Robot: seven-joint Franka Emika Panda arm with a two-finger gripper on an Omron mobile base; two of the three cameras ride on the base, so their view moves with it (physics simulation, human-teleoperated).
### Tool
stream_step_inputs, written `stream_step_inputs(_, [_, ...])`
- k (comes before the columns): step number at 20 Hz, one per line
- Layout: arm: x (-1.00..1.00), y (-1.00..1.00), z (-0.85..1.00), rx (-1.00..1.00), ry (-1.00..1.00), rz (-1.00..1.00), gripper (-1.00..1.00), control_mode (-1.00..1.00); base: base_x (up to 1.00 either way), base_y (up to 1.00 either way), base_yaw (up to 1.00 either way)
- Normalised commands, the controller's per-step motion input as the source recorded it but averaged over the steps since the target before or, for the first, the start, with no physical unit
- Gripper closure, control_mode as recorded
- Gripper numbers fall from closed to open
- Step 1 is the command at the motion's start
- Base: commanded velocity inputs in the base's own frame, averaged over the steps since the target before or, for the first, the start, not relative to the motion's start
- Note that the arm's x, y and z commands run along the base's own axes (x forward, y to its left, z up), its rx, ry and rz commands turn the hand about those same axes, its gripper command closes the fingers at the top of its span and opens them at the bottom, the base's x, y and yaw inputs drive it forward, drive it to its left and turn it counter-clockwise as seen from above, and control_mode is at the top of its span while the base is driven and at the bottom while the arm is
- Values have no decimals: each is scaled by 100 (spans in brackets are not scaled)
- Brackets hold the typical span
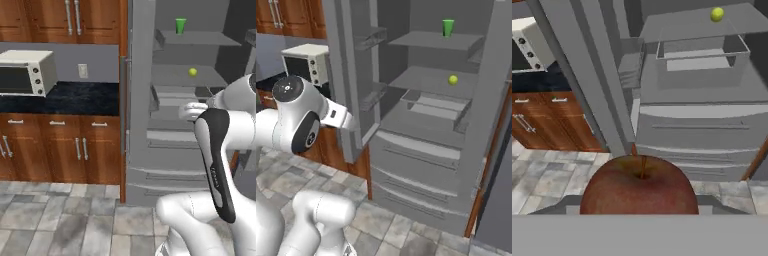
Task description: Pick the pear and apple from the fridge and place them on the plate next to the blender to make a fruit smoothie.
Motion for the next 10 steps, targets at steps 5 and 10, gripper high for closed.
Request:
stream_step_inputs(5, [0,0,0,0,0,0,100,100,-46,6,83])
stream_step_inputs(10, [0,0,0,0,0,0,100,100,-27,10,92])
